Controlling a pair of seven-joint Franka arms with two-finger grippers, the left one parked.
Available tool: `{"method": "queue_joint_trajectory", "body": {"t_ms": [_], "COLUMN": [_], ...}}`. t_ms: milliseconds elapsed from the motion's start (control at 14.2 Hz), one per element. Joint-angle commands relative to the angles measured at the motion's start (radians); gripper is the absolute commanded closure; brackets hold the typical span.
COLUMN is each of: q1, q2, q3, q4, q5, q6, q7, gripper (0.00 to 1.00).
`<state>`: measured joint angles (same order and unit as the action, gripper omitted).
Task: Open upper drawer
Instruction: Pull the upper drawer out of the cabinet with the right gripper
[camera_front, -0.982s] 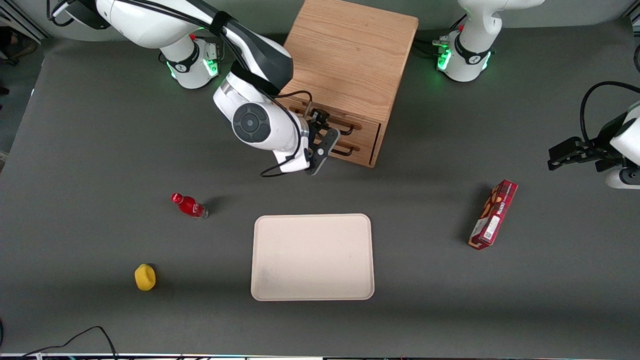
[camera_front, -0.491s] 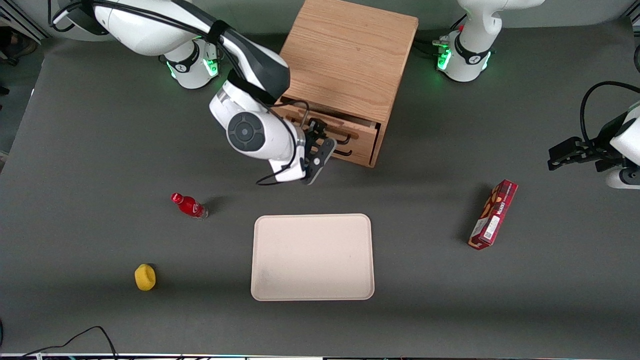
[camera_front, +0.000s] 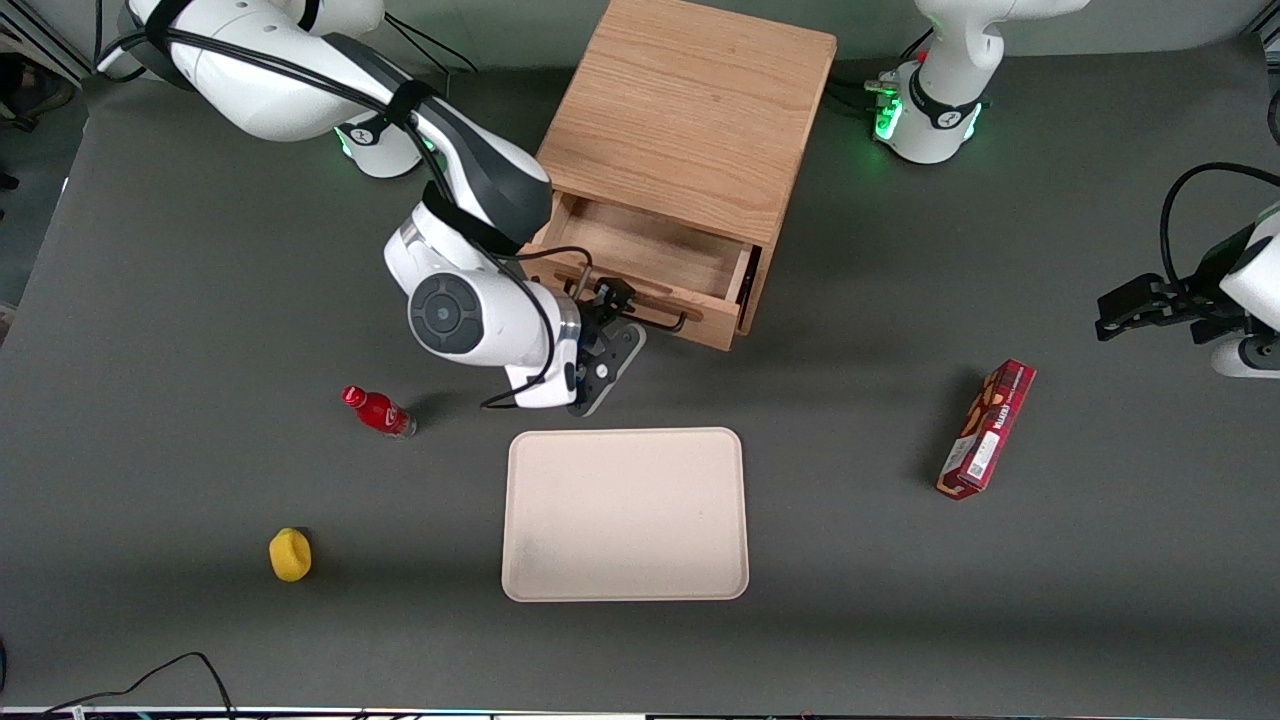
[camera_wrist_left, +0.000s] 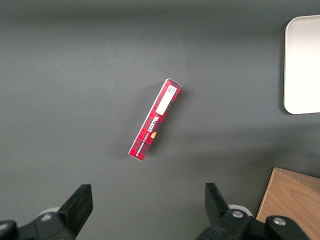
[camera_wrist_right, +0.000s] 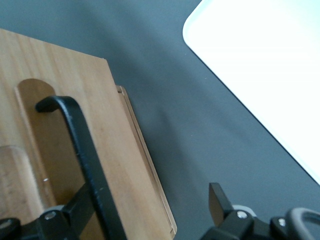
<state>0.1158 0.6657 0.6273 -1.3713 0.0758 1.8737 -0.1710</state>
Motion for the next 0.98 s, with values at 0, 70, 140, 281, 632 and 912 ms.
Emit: {"method": "queue_joint_trajectory", "body": {"t_ms": [0,70,140,281,632,912], "q1": [0.011,0.011,0.011,0.011,0.01,0.012], "q2": [0.054,0.054,0.055,0.066,0.121,0.156], "q3": [-0.027,-0.04,-0.043,-0.067,-0.072,-0.107], "q4": [0.095,0.097,0.1,0.127,0.218,0.297], "q5": [-0.021,-0.021,-0.022,-0.019,-0.024,-0.022], "q6": [-0.041,-0.041,-0.041,-0.042,-0.042,-0.057], "q7": [-0.04,-0.067,-0.076,-0.078,-0.091,-0.123], "gripper": [0.0,0.0,0.0,0.0,0.0,0.0]}}
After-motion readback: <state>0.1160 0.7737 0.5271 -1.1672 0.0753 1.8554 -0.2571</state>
